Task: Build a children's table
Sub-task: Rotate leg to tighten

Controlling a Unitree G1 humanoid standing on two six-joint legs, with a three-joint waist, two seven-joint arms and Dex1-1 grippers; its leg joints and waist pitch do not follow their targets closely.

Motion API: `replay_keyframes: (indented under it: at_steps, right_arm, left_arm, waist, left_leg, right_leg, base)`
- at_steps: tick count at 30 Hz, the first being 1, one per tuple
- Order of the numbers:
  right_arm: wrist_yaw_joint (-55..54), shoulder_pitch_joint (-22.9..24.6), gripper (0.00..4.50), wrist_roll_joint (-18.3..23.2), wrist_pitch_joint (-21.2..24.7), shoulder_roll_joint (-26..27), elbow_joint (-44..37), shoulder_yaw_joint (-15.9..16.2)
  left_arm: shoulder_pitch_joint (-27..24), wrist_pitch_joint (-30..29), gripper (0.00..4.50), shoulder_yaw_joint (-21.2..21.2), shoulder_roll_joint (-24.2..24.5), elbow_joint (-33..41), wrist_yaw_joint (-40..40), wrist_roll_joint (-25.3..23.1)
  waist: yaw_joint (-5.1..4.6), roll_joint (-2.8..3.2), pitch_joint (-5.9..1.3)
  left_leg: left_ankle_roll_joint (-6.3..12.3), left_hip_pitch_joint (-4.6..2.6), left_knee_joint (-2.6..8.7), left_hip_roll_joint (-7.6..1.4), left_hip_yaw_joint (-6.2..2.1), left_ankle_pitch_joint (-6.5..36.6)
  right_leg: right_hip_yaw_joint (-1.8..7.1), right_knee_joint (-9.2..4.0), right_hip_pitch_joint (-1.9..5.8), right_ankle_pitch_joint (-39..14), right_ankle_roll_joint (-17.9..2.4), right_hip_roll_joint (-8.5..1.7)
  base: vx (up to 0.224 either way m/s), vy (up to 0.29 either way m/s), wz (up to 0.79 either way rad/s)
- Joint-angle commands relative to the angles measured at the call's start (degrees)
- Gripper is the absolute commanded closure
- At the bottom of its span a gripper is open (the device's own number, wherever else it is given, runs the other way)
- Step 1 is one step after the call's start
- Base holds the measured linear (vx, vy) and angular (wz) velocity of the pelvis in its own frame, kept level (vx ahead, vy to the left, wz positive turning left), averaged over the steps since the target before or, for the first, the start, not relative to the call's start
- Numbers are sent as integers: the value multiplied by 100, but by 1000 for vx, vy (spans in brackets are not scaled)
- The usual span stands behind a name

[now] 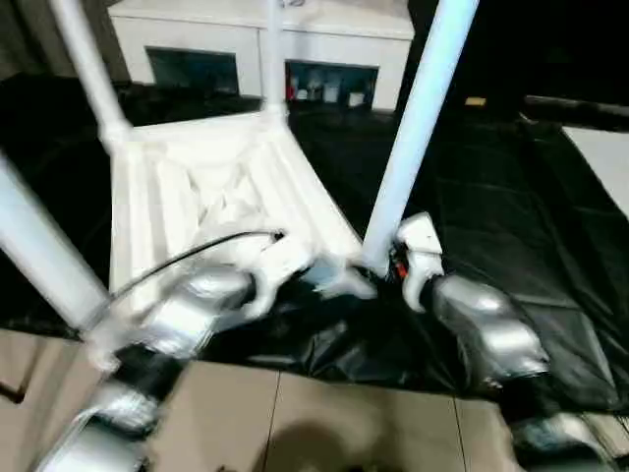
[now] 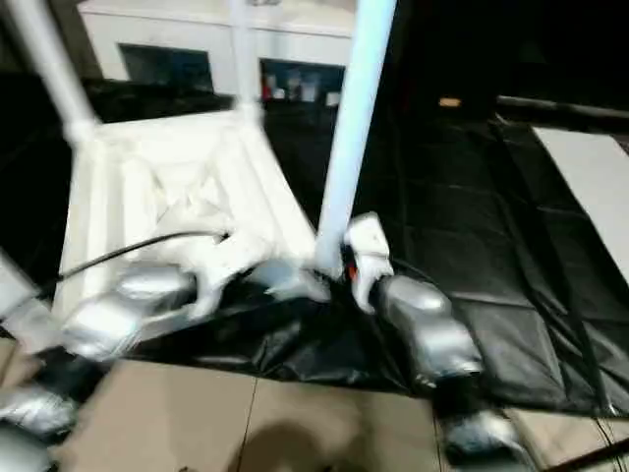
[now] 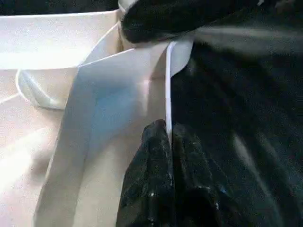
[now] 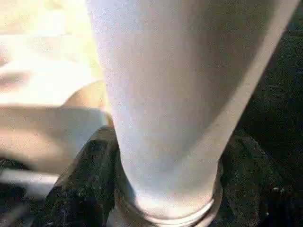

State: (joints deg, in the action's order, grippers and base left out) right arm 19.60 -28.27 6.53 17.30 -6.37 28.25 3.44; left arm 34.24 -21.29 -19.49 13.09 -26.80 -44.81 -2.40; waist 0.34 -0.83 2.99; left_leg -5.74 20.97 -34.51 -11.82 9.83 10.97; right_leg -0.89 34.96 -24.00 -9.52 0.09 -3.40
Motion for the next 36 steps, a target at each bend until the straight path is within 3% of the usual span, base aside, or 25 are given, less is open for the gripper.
replay_keyframes:
  at_steps: [1, 2, 3, 7, 9, 11, 13, 15, 17, 18, 19, 20, 21, 22, 23, 25, 27, 30, 32, 36]
  right_arm:
    - [-898, -300, 180, -98, 119, 454, 682, -13]
    - [-1263, -516, 180, -230, 26, 653, 1043, 40]
    - [-1431, -618, 180, -297, -21, 734, 1214, 71]
    - [-1580, -948, 180, -555, -132, 911, 1714, 275]
    - [-1500, -1021, 180, -420, -207, 1022, 1748, 110]
    - [-1463, -1012, 110, -351, -298, 1043, 1688, 18]
    - [-1372, -980, 108, -357, -463, 992, 1568, 1]
    - [-1378, -989, 89, -378, -547, 975, 1569, -13]
    - [-1026, -783, 67, -444, -624, 535, 943, 82]
    - [-1026, -783, 60, -444, -624, 535, 943, 82]
    - [-840, -678, 51, -405, -533, 377, 684, 99]
    - [-109, -440, 39, -270, -143, 7, 139, 271]
    - [-109, -440, 39, -270, -143, 7, 139, 271]
    - [380, -293, 29, -203, 51, -232, -190, 436]
    - [380, -293, 19, -203, 51, -232, -190, 436]
    - [1916, 296, 19, 93, 50, -1125, -1244, 856]
    - [2257, 439, 19, 160, -28, -1338, -1441, 910]
    - [2660, 584, 19, 133, -368, -1612, -1484, 906]
    - [2736, 603, 19, 138, -349, -1647, -1545, 934]
    - [2769, 592, 19, -40, -357, -1770, -1547, 1102]
  left_arm:
    - [382, -80, 450, 258, -505, -521, 1026, -9]
    - [568, -73, 450, 331, -734, -850, 1455, -52]
    - [656, -52, 450, 354, -828, -1005, 1648, -81]
    - [900, 102, 450, 384, -975, -1415, 2092, -264]
    - [935, 109, 450, 419, -971, -1416, 2076, -306]
    - [919, 101, 450, 419, -939, -1367, 2021, -307]
    - [872, 144, 450, 363, -833, -1289, 1915, -355]
    - [870, 182, 450, 344, -803, -1302, 1893, -375]
    - [640, 258, 450, 238, -502, -947, 1503, -384]
    - [640, 258, 450, 238, -502, -947, 1503, -384]
    - [543, 278, 450, 199, -385, -788, 1348, -382]
    - [380, 150, 450, 161, -158, -534, 1114, -398]
    - [380, 150, 450, 161, -158, -534, 1114, -398]
    - [302, 139, 450, 145, -31, -413, 992, -413]
    - [302, 139, 450, 145, -31, -413, 992, -413]
    - [-3, 320, 450, 133, 409, 21, 298, -228]
    - [-99, 423, 450, 107, 545, 141, 33, -133]
    - [-453, 1008, 450, -95, 1010, 534, -1212, 256]
    - [-485, 1037, 450, -140, 1082, 571, -1352, 259]
    - [-558, 934, 450, -145, 1193, 698, -1639, 349]
  waist:
    - [-32, -7, -331]
    - [-18, -2, -360]
    - [-7, 3, -379]
    - [5, -22, -395]
    - [38, -27, -403]
    - [49, -21, -410]
    - [35, -6, -393]
    - [-13, -17, -391]
    - [-8, -30, -384]
    - [-12, -33, -387]
    - [-28, -21, -396]
    - [-37, -40, -398]
    - [-13, -47, -397]
    - [-17, -32, -398]
    - [11, -26, -405]
    - [46, -13, -411]
    - [52, -14, -407]
    - [44, -31, -379]
    - [48, -18, -353]
    - [158, 8, -327]
  left_leg:
    - [-89, -25, 415, 16, 21, 1498]
    - [-113, -43, 401, 26, 10, 1506]
    - [-89, -39, 396, 18, 14, 1393]
    - [77, 18, 390, 28, 21, 1242]
    - [208, 32, 380, 13, 33, 967]
    - [256, 29, 382, 4, 33, 878]
    - [266, 37, 396, 0, 32, 953]
    - [209, 67, 412, 7, 9, 1082]
    - [219, 32, 404, 2, 17, 1211]
    - [236, 50, 405, -3, 10, 1176]
    - [259, 64, 404, -2, 9, 1083]
    - [291, 75, 396, -1, 9, 1011]
    - [321, 64, 399, -14, 6, 969]
    - [368, 55, 386, -30, 19, 907]
    - [414, 41, 376, -29, 28, 878]
    - [506, 52, 372, -60, 15, 761]
    - [565, 46, 371, -66, 22, 779]
    - [510, 32, 388, -64, 36, 1050]
    - [392, -12, 397, -68, 52, 1258]
    - [248, -97, 424, -104, 68, 1424]
  right_leg:
    - [123, -532, 194, -2406, -810, -240]
    - [114, -538, 217, -2466, -791, -253]
    - [128, -524, 223, -2162, -826, -255]
    - [116, -482, 287, -1791, -905, -257]
    - [127, -436, 316, -1290, -1029, -270]
    - [118, -416, 328, -1118, -1095, -270]
    - [113, -416, 333, -1128, -1144, -267]
    - [98, -432, 363, -1437, -1061, -281]
    - [105, -470, 331, -1598, -985, -271]
    - [107, -455, 353, -1539, -979, -272]
    - [112, -438, 349, -1413, -1007, -273]
    - [109, -424, 368, -1290, -1035, -259]
    - [109, -418, 376, -1195, -1047, -257]
    - [124, -405, 344, -1037, -1130, -260]
    - [122, -401, 356, -926, -1189, -253]
    - [126, -358, 384, -552, -1276, -263]
    - [132, -353, 372, -448, -1334, -263]
    - [136, -390, 318, -909, -1388, -281]
    - [147, -424, 270, -1266, -1332, -261]
    - [155, -450, 195, -1609, -1208, -263]
  base:
    - [0, 0, 0]
    - [0, 0, 0]
    - [0, 0, 0]
    - [0, 0, 0]
    - [0, 0, 0]
    - [0, 0, 0]
    - [0, 0, 0]
    - [0, 0, 0]
    - [0, 0, 0]
    - [0, 0, 0]
    - [0, 0, 0]
    - [0, 0, 0]
    - [0, 0, 0]
    - [0, 0, 0]
    - [0, 0, 0]
    - [0, 0, 0]
    - [0, 0, 0]
    - [0, 0, 0]
    - [0, 0, 0]
    - [0, 0, 0]
